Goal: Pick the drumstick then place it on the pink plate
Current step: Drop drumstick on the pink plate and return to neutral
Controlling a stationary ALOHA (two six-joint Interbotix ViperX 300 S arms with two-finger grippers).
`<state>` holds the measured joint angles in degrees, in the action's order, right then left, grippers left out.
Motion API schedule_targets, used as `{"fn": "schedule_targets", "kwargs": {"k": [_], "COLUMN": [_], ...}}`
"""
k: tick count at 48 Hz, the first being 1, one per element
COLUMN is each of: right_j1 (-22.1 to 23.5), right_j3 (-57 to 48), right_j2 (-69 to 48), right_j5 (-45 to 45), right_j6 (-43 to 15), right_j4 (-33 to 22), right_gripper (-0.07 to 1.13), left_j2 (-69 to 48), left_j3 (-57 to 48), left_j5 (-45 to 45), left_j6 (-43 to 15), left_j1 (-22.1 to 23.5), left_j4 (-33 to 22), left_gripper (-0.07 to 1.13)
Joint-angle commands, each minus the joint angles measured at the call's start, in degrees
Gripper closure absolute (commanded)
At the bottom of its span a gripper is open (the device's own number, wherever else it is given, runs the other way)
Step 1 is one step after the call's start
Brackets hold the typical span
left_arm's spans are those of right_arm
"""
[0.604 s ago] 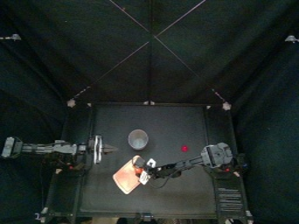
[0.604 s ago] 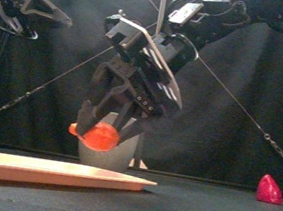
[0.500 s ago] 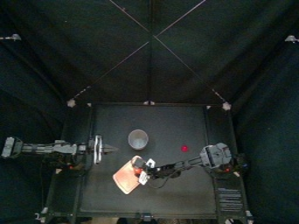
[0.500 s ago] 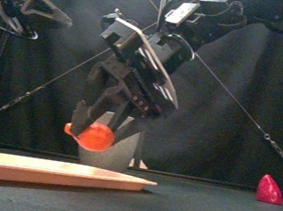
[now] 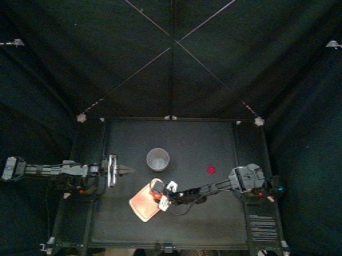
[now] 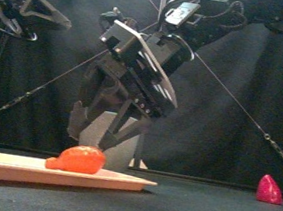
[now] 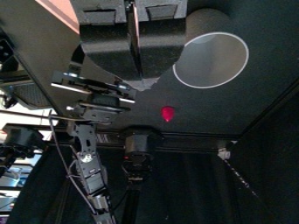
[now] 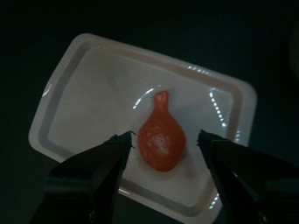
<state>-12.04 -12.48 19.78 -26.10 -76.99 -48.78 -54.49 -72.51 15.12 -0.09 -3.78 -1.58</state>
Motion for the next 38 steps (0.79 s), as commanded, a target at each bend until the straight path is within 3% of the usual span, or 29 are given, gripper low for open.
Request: {"fn": "schedule_targets", "kwargs": {"k": [1, 14, 27, 38], "right_j1": [0.35, 1.76, 5.71, 8.88], "right_j3": [-0.35, -4.48, -13.18, -21.27], "right_j2": [-6.06, -13.10, -19.69, -21.62], "right_j5": [-1.23, -2.20, -0.18, 7.29], "right_j6": [-0.18, -0.35, -0.44, -1.05], "right_j4": [-4.31, -12.92, -14.59, -15.56], "right_gripper": [0.11, 0.11, 0.11, 0.11], "left_j2": [0.18, 0.18, 0.18, 0.18], "left_j3": [0.35, -0.26, -0.35, -0.26], "left_j5": [0.53, 0.53, 0.53, 0.97], "left_j6": [-0.09, -0.09, -0.09, -0.09], "left_j1": [-0.18, -0.62, -1.23, -1.49], "left_j4": [0.09, 0.00, 0.09, 0.00], "left_gripper": [1.03, 1.03, 1.03, 1.03]}}
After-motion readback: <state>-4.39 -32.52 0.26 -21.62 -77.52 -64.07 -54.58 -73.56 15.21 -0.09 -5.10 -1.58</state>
